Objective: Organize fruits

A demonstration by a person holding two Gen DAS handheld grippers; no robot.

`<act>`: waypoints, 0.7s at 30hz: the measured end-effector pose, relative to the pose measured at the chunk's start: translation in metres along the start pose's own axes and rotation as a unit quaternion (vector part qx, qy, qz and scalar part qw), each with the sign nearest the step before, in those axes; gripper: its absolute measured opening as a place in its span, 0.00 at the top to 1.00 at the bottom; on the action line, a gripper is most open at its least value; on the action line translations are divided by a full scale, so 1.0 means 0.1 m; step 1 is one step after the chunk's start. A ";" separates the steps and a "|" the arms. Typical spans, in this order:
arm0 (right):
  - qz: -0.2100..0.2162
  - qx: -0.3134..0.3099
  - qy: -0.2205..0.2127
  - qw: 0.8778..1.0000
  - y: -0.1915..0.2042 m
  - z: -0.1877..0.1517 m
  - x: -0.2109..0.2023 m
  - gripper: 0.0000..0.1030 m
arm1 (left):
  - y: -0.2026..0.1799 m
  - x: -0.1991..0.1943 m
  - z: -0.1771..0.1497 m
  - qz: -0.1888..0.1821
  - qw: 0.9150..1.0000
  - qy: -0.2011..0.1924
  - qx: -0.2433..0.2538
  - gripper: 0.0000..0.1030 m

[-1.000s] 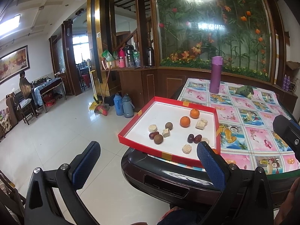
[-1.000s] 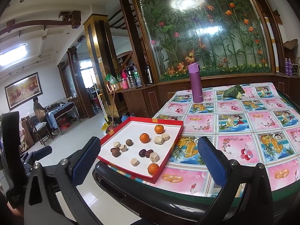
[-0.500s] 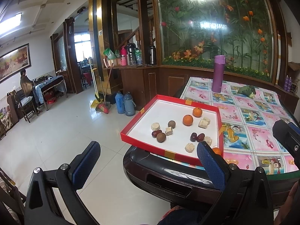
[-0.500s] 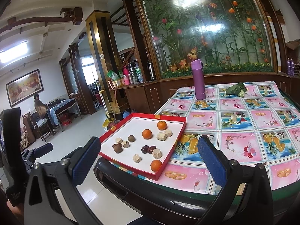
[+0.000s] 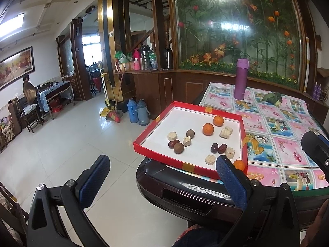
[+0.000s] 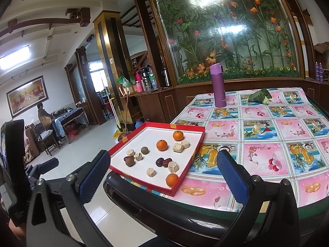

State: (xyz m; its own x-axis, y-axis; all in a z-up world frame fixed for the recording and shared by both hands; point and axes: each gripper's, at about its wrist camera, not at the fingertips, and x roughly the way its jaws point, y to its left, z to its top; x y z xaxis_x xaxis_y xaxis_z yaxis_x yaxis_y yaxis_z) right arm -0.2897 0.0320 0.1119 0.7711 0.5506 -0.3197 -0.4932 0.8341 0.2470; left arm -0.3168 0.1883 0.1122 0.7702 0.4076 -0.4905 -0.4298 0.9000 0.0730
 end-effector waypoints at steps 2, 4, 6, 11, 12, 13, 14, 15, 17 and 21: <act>0.000 0.000 0.000 1.000 0.00 0.00 0.00 0.00 | 0.00 0.00 0.01 0.001 1.000 -0.001 0.000 0.00; 0.000 0.000 0.001 1.000 0.00 -0.01 0.00 0.00 | 0.00 0.00 0.01 0.000 1.000 0.000 0.000 0.00; 0.000 0.000 0.000 1.000 0.00 0.00 0.00 0.00 | 0.00 0.00 0.00 0.001 1.000 -0.001 0.001 0.00; 0.000 -0.001 0.001 1.000 0.01 0.00 0.00 0.00 | 0.02 0.02 -0.03 -0.001 1.000 0.004 0.000 0.00; 0.000 -0.001 0.001 1.000 0.01 0.00 0.00 0.00 | 0.03 0.03 -0.05 -0.002 1.000 0.006 -0.001 0.00; 0.000 -0.001 0.000 1.000 0.01 0.00 -0.01 0.00 | 0.03 0.03 -0.06 -0.003 1.000 0.007 -0.001 0.00; -0.001 -0.001 0.000 1.000 0.01 0.00 0.00 0.00 | 0.03 0.04 -0.07 -0.003 1.000 0.008 -0.001 0.00; 0.000 0.000 0.000 1.000 0.01 0.00 0.00 0.00 | 0.03 0.05 -0.08 -0.004 1.000 0.010 -0.002 0.00; 0.001 0.001 0.002 1.000 0.01 0.00 0.01 0.00 | 0.03 0.07 -0.07 -0.005 1.000 0.013 -0.003 0.00; 0.007 0.004 0.011 1.000 0.02 0.01 0.10 0.00 | 0.03 0.12 -0.05 -0.010 1.000 0.023 -0.003 0.00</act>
State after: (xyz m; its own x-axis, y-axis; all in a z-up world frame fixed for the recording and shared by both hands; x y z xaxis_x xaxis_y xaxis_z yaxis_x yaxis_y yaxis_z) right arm -0.2826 0.0395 0.1098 0.7550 0.5633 -0.3357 -0.5010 0.8258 0.2589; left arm -0.3112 0.1953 0.1022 0.7564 0.3818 -0.5312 -0.4173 0.9070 0.0577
